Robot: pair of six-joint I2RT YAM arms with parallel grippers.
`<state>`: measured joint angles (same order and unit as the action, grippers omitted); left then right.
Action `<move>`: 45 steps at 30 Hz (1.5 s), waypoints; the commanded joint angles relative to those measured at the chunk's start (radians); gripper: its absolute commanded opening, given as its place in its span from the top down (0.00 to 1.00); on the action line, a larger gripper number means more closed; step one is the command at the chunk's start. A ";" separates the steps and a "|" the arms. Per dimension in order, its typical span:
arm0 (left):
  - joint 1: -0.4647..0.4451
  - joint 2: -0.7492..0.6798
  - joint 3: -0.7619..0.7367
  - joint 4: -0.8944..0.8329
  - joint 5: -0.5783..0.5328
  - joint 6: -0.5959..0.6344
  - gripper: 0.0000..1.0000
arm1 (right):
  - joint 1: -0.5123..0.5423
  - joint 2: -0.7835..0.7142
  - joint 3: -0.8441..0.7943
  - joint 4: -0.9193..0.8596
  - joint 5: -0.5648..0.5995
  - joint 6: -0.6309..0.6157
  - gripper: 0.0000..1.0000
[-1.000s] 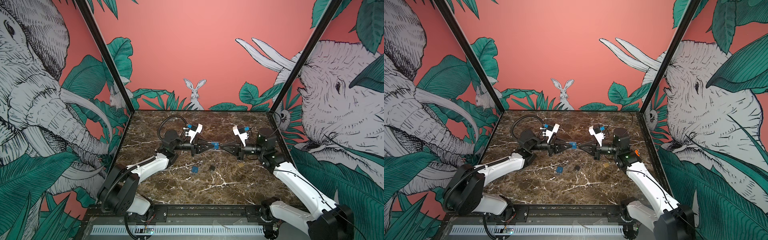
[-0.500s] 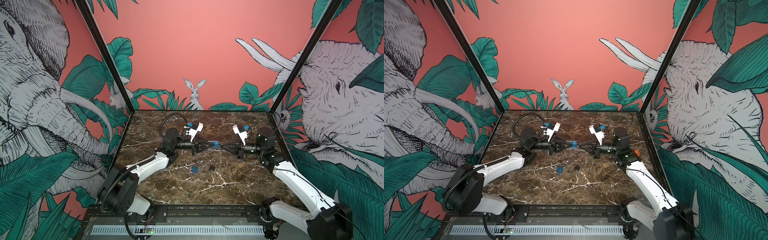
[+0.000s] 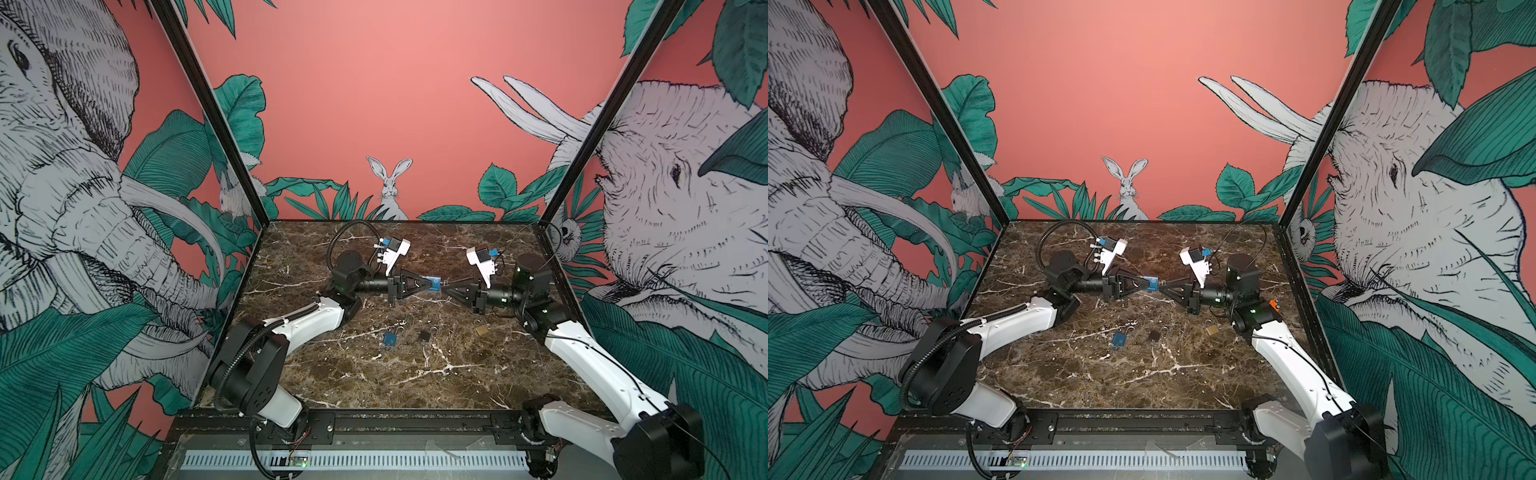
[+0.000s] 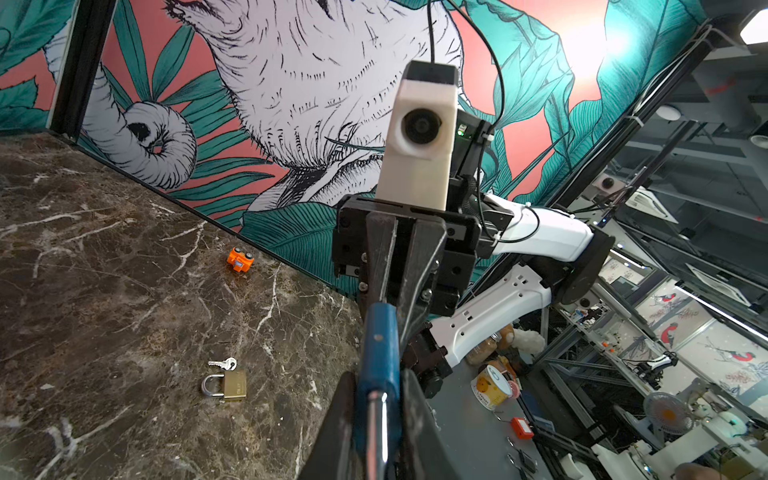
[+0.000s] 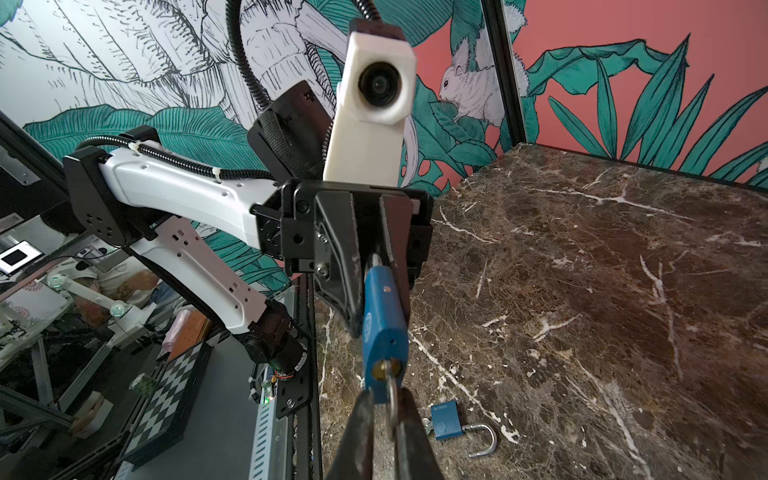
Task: Lock with the key
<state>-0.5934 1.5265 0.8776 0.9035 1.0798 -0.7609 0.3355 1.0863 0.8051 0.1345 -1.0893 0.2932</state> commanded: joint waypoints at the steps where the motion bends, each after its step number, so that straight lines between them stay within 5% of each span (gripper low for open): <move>1: 0.007 -0.001 0.028 -0.002 -0.065 -0.012 1.00 | 0.011 -0.015 0.020 0.067 -0.079 0.010 0.88; 22: 0.007 -0.020 0.034 -0.062 -0.046 0.034 1.00 | -0.034 -0.028 0.006 0.090 -0.046 0.047 0.77; 31: 0.007 -0.019 0.038 -0.063 -0.038 0.033 1.00 | -0.035 -0.012 0.006 0.138 -0.058 0.082 0.89; 45: 0.007 -0.011 0.046 -0.069 -0.037 0.040 1.00 | -0.035 0.025 -0.003 0.208 -0.079 0.136 0.90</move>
<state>-0.5926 1.5257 0.8970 0.8371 1.0687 -0.7357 0.2939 1.1141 0.8028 0.2543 -1.1114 0.4160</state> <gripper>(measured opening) 0.176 0.098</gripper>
